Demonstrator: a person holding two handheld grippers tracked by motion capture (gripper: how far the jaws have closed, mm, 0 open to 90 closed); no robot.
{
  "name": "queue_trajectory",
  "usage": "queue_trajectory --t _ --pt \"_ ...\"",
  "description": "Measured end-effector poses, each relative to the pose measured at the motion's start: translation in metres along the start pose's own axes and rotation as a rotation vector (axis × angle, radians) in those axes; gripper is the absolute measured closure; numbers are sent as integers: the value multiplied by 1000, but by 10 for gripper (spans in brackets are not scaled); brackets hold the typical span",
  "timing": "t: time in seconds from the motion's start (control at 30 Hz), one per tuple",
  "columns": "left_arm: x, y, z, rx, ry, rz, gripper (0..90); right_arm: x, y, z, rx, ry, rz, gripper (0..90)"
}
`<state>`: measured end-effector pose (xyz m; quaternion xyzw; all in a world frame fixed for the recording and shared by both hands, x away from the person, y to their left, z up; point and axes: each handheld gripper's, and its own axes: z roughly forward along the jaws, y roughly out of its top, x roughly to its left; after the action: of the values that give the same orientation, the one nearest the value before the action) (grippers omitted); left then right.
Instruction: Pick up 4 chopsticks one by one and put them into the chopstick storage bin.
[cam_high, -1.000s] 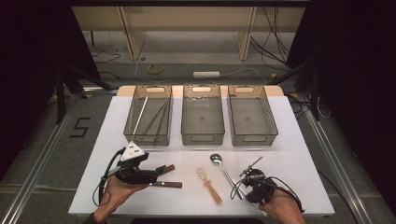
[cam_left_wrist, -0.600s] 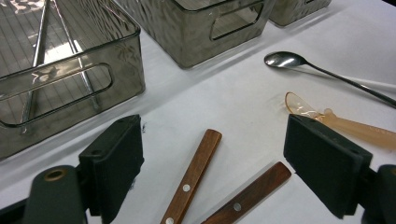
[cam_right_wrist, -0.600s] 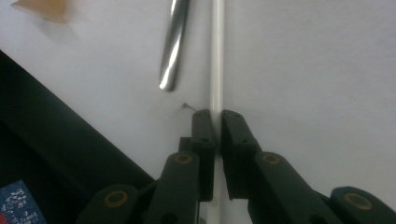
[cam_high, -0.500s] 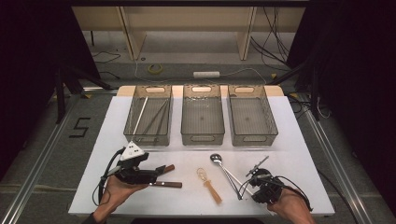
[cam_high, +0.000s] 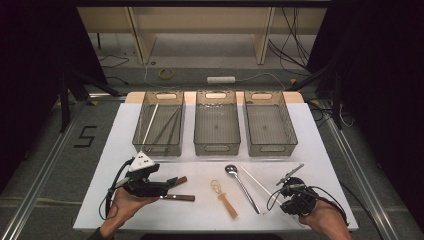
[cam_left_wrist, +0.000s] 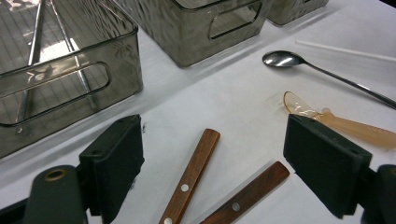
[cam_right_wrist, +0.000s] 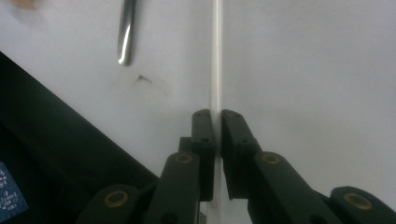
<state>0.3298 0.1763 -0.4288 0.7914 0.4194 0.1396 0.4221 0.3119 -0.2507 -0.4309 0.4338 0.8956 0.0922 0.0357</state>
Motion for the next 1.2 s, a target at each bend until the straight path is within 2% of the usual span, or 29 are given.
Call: queue_trajectory --t 0.1,0.23,0.37,0.57,0.7,0.77,0.83,0.87,0.93,1.2 --pt "-3 2 2 2 -16 19 192 -1 1 -6 -27 1 -15 850" --pt "-12 8 6 2 -62 58 194 7 10 -14 -70 17 -66 850" --pt "-26 13 12 10 -101 126 196 19 27 -20 -89 28 -115 851" --pt "-42 26 18 -2 -160 204 196 45 56 -24 -99 56 -221 850" --pt "-52 34 26 11 -164 287 196 62 71 -24 -93 68 -295 850" --pt "-57 36 30 24 -184 327 197 70 77 -23 -85 69 -329 850" --pt "-60 37 34 50 -167 385 200 76 81 -22 -89 73 -362 850" --pt "-61 37 36 57 -163 400 200 79 82 -21 -85 76 -371 850" --pt "-61 36 39 65 -173 408 201 83 83 -21 -82 77 -389 850" --pt "-67 33 49 154 -184 476 213 92 85 -22 -93 83 -434 850"
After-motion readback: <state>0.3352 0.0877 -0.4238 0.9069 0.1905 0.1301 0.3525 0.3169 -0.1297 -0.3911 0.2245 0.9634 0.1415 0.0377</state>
